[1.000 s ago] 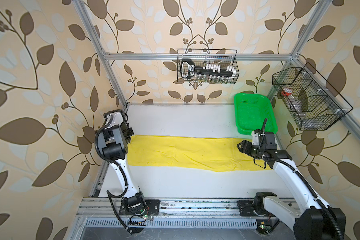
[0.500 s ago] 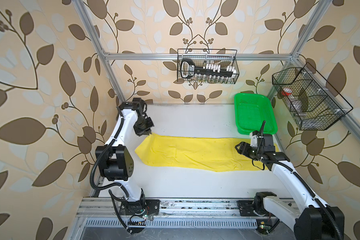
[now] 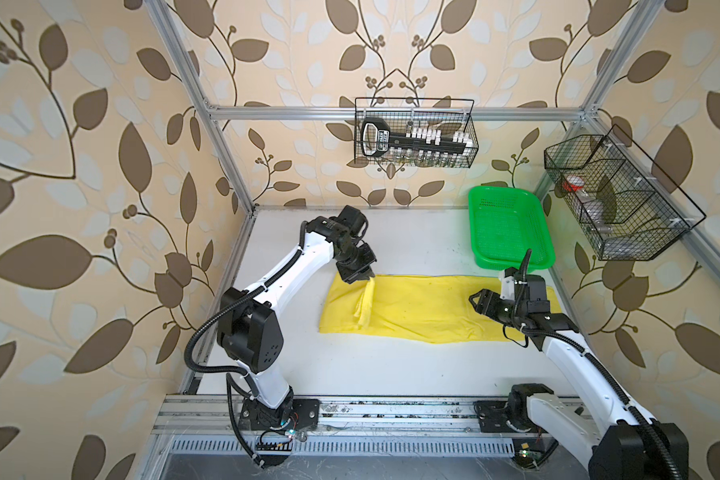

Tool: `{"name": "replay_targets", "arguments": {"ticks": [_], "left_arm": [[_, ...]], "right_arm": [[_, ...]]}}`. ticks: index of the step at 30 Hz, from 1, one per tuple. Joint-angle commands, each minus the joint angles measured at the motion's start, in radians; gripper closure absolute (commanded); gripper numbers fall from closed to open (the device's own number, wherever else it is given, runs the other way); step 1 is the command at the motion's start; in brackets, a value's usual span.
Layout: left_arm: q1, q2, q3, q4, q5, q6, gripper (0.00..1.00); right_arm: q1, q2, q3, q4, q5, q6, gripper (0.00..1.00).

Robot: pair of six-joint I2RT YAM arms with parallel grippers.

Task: Fold and stack the trousers
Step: 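Grasp the hem end with the left gripper and lift it toward the right gripper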

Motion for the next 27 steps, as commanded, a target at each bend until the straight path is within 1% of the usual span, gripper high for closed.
{"name": "replay_targets", "arguments": {"ticks": [1,5,10,13,16,20,27], "left_arm": [[-0.053,0.056,0.085,0.029,0.016,-0.053,1.00],[-0.117,0.164,0.216,0.010,-0.003,-0.046,1.00],[-0.171,0.264,0.291,0.056,0.012,-0.079,1.00],[-0.193,0.306,0.341,0.071,0.002,-0.087,1.00],[-0.203,0.334,0.372,0.122,-0.001,-0.097,1.00],[-0.234,0.426,0.496,0.088,0.036,-0.087,1.00],[-0.274,0.515,0.537,0.090,0.086,-0.078,1.00]], "right_arm": [[-0.017,-0.017,-0.019,0.016,-0.029,-0.005,0.27],[-0.034,-0.020,-0.025,0.014,-0.038,-0.012,0.27],[-0.043,-0.032,-0.032,0.009,-0.043,-0.020,0.27],[-0.057,-0.036,-0.033,0.000,-0.050,-0.026,0.27],[-0.065,-0.040,-0.035,-0.003,-0.054,-0.032,0.27],[-0.076,-0.037,-0.033,-0.006,-0.057,-0.038,0.27],[-0.088,-0.032,-0.033,-0.011,-0.060,-0.046,0.27]]}}
